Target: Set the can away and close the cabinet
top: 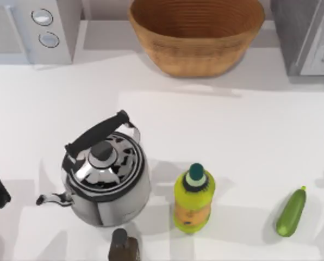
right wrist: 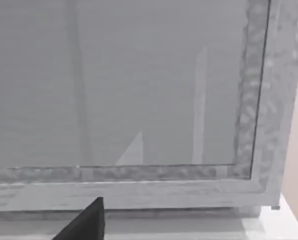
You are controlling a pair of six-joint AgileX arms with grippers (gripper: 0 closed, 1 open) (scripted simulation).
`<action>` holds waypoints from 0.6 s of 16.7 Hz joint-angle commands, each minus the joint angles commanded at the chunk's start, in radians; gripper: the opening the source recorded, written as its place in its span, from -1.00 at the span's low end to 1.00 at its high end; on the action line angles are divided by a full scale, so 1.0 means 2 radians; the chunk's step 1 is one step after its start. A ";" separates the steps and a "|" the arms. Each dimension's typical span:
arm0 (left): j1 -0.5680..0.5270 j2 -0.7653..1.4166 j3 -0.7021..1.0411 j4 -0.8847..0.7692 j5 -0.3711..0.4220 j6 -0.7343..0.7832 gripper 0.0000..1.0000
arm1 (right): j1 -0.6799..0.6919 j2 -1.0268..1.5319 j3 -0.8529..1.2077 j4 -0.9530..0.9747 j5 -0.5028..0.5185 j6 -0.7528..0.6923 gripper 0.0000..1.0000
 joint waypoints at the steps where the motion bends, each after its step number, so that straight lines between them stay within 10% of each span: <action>1: 0.000 0.000 0.000 0.000 0.000 0.000 1.00 | -0.019 0.027 0.007 0.023 -0.019 0.000 1.00; 10: 0.000 0.000 0.000 0.000 0.000 0.000 1.00 | -0.071 0.105 0.029 0.090 -0.077 0.001 1.00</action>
